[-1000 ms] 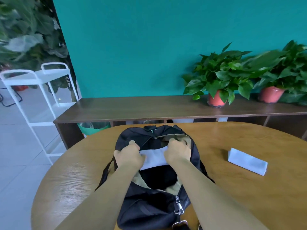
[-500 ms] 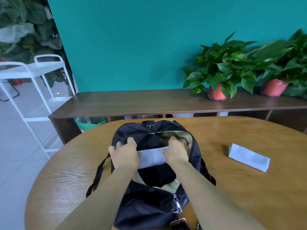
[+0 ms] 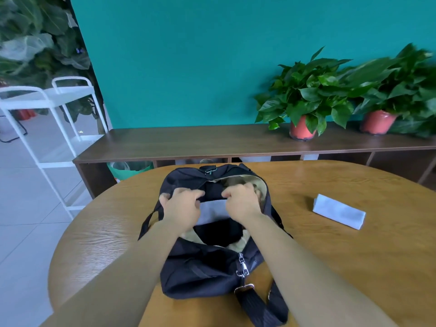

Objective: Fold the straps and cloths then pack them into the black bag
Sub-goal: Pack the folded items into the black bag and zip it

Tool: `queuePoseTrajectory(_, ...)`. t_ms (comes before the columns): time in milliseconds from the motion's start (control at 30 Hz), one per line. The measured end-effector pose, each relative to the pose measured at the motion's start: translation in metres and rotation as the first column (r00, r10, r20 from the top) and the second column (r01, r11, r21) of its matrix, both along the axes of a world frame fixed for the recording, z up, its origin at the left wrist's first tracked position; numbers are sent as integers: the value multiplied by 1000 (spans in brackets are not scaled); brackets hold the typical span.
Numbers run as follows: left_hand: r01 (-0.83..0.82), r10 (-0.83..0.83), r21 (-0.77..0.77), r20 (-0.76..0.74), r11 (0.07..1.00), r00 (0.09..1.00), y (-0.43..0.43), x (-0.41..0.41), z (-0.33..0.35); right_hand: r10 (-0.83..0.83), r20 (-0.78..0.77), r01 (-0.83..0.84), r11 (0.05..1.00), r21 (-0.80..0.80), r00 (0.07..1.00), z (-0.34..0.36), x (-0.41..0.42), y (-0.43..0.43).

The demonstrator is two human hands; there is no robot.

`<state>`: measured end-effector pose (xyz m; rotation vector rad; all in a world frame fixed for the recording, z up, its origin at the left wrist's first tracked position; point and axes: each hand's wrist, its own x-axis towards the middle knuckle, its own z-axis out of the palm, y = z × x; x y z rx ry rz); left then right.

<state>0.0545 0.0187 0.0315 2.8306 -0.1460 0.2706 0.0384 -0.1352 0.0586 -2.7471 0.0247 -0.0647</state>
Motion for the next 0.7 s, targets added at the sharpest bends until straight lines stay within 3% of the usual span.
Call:
queuePoseTrajectory(133, 68, -51, -226, 81, 972, 995, -22, -16, 30, 21, 204, -82, 951, 297, 979, 19, -14, -23)
queuePoseTrajectory(267, 155, -128, -259, 121, 953, 984, -56, -33, 47, -91, 281, -10, 941, 339, 955, 31, -41, -77)
queuePoseTrajectory(533, 423, -398, -188, 155, 886, 904, -173, -60, 42, -366, 99, 337, 914, 225, 925, -8, -84, -204)
queuePoseTrajectory(700, 491, -494, -147, 18, 859, 869, -234, -52, 20, -534, -18, 529, 830, 180, 845, -37, -85, -259)
